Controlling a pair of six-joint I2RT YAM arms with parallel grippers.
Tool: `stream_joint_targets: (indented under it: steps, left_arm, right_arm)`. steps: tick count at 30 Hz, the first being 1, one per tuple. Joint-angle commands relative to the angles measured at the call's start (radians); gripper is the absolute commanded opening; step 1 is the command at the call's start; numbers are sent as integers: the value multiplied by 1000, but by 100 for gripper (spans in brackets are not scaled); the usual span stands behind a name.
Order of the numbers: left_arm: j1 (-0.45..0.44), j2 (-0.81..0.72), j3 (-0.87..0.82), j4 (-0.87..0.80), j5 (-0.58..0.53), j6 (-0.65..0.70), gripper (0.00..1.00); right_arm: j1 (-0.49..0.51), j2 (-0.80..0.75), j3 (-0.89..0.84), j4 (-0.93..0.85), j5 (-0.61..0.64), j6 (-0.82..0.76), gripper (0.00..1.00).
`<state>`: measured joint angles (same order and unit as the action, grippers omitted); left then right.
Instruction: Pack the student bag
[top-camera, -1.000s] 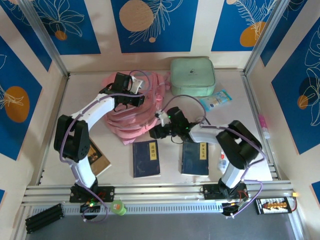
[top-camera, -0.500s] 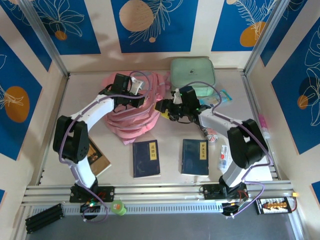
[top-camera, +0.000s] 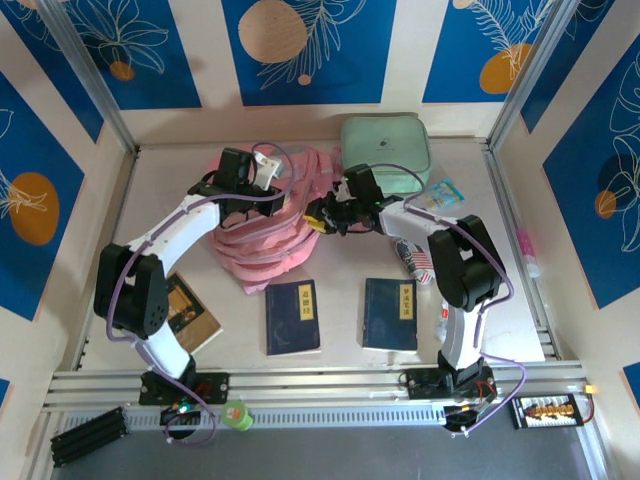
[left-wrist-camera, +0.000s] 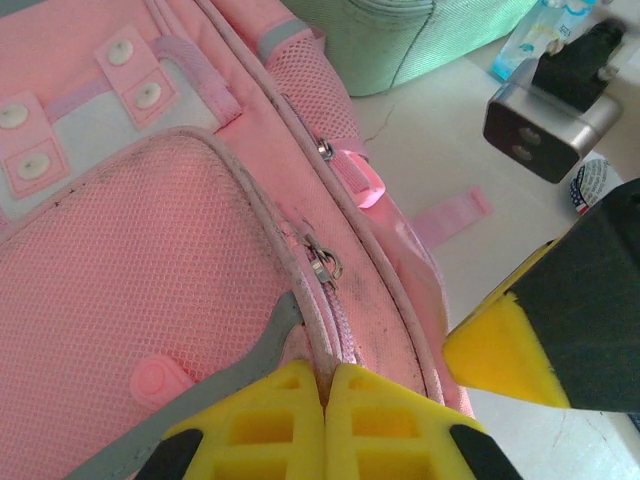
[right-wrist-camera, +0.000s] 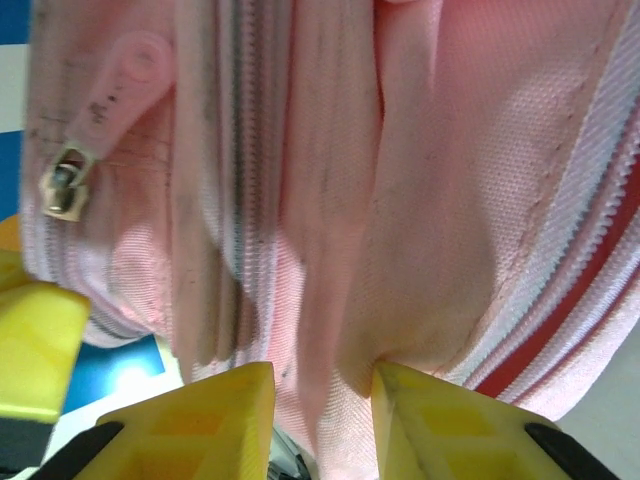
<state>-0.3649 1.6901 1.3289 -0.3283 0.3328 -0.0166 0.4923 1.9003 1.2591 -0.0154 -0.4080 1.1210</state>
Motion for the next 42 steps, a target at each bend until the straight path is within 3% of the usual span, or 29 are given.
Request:
stream_joint_targets:
  steps: [1,8,13,16,18,21,23,29,33,42]
  left_arm:
    - [1,-28,7,71,51,12,0]
    - [1,-12,28,68,54,10,0]
    - [1,-17,38,52,22,9,0]
    - [1,-65,34,20,-104,-54,28]
    - [1,-125,15,-20,-208,-92,42]
    - [1,-225,-22,-120,-366,-193,55]
    - [-2,-284,-51,-194,-415,-262,59]
    - [-91,-431,-180,-309,-481,-484,61]
    - [-168,-471,-265,-286,-499,-616,55]
    - [-275,-327,-249,-211,-558,-746,38]
  right_arm:
    - [24,16,10,-48,-7,12,31]
    - [54,30,14,-64,-10,-4,28]
    - [60,49,60,-61,-20,-10,6]
    - [58,49,92,-40,-16,-24,0]
    - [59,52,121,-29,-12,-36,0]
    - [60,70,179,-20,-12,-51,0]
    - [62,85,211,-14,-20,-55,0]
    - [71,111,279,38,-60,-80,0]
    - [72,103,280,129,-116,-91,0]
    - [80,77,287,122,-154,-126,0]
